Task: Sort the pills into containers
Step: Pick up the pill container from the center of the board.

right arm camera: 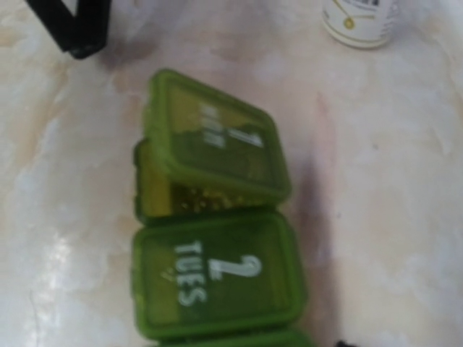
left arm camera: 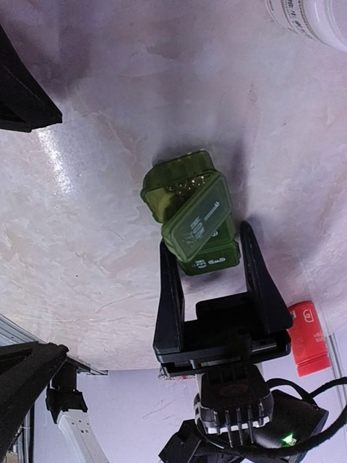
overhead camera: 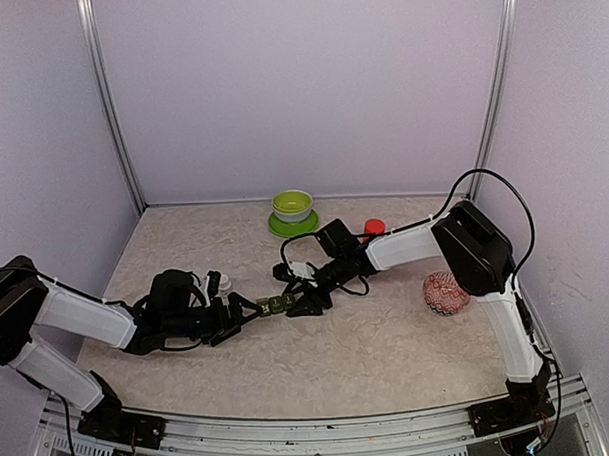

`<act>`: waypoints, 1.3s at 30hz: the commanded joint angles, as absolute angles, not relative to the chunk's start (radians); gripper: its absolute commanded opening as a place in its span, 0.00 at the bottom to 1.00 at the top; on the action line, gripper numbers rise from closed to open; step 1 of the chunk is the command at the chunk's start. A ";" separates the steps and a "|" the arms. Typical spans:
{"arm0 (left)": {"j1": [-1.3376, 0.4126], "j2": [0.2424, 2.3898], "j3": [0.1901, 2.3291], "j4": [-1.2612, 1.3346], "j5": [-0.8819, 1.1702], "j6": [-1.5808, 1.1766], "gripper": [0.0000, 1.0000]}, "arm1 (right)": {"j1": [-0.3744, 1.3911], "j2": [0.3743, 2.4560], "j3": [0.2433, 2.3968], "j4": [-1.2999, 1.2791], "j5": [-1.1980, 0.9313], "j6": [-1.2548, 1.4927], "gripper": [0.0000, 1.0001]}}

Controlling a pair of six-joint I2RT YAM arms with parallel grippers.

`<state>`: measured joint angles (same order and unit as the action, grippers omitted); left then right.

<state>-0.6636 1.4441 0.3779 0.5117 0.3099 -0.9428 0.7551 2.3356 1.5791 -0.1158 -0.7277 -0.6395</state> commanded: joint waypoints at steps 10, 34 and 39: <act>-0.644 1.424 0.353 0.550 0.318 -0.961 0.99 | 0.784 2.303 1.508 -0.063 -0.719 -0.607 0.39; -0.619 1.439 0.340 0.821 0.466 -1.086 0.99 | 0.904 1.962 1.217 0.109 -0.557 -0.411 0.38; -0.628 1.435 0.334 0.850 0.467 -1.103 0.99 | 0.905 1.959 1.218 0.116 -0.521 -0.385 0.38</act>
